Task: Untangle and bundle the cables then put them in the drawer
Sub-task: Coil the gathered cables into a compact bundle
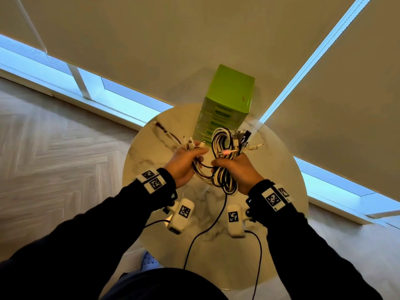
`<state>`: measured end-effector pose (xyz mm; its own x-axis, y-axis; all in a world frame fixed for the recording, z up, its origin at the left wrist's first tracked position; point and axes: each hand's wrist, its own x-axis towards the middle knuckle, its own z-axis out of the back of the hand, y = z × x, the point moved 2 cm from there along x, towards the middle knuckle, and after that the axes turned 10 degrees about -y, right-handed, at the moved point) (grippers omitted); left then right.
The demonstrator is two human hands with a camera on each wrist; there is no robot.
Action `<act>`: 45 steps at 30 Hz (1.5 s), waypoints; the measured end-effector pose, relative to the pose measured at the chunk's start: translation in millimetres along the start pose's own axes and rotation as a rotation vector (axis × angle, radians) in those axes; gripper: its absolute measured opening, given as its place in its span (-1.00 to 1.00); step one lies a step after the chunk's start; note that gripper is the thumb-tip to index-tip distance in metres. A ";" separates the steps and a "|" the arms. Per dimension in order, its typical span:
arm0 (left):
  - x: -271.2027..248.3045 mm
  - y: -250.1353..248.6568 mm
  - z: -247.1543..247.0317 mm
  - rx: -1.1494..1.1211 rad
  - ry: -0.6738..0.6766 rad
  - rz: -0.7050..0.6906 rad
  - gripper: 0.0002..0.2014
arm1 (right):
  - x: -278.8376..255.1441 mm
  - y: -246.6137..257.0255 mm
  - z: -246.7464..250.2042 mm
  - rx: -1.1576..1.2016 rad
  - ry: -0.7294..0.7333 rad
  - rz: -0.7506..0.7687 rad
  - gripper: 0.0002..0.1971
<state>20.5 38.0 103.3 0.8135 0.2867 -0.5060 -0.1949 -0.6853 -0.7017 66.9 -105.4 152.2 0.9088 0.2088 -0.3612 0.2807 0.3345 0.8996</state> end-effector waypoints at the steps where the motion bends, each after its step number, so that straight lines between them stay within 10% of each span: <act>1: -0.4 1.7 -2.4 0.078 -0.022 -0.081 -0.83 | -2.8 0.4 -1.6 -0.030 0.051 0.015 -0.92; 6: 8.2 5.2 -5.5 0.109 -0.061 -0.162 -0.74 | -6.2 1.2 -6.1 -0.031 0.217 -0.011 -0.75; 12: 8.9 -4.5 -11.8 -0.112 -0.166 0.031 -0.94 | 6.9 -7.8 -4.1 0.035 -0.029 0.019 -0.80; 27: -14.1 -3.7 -31.9 0.223 0.150 -0.044 -0.15 | 3.5 -6.9 -4.2 0.083 0.312 -0.078 -0.54; 36: 18.4 21.0 -20.0 0.422 -0.057 0.073 0.33 | 6.5 -17.1 -9.2 -0.081 0.258 0.015 -0.58; 45: 10.2 5.2 -37.6 0.686 -0.047 -0.036 -0.12 | 8.3 -11.2 -3.6 0.009 0.232 0.015 -0.78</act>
<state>48.4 12.2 113.4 0.8045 0.3404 -0.4867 -0.4835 -0.1006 -0.8695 70.2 -104.1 138.2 0.8179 0.4199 -0.3933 0.2711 0.3217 0.9072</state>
